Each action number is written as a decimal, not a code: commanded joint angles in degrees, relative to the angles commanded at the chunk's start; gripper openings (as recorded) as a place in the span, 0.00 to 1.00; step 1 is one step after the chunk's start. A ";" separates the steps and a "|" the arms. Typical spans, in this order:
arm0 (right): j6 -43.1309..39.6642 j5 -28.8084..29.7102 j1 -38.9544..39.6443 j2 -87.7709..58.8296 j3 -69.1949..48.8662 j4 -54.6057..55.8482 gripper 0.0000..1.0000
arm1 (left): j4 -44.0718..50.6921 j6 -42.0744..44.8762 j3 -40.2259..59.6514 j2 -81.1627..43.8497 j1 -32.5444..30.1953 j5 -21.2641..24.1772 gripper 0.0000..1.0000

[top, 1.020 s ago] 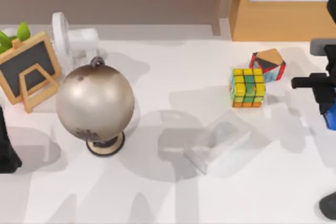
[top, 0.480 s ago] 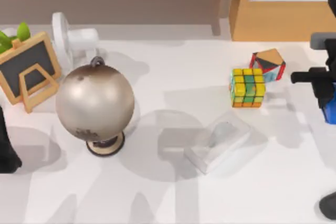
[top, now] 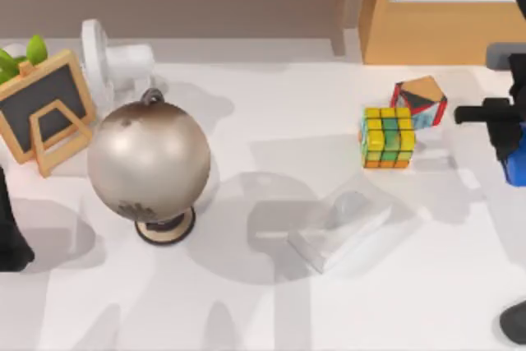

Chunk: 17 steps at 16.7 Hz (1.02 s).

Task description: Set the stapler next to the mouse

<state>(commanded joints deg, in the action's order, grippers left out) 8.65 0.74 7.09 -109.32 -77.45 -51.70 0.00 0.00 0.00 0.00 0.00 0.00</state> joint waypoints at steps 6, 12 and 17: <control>-0.12 -0.18 0.04 -1.56 2.32 1.60 0.00 | 0.00 0.00 0.00 0.00 0.00 0.00 1.00; -0.19 -0.37 0.08 -3.58 4.33 1.93 0.00 | 0.00 0.00 0.00 0.00 0.00 0.00 1.00; -0.19 -0.37 0.08 -3.58 4.33 1.93 0.23 | 0.00 0.00 0.00 0.00 0.00 0.00 1.00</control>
<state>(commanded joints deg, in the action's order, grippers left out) 8.46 0.36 7.17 -112.89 -73.12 -49.76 0.00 0.00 0.00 0.00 0.00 0.00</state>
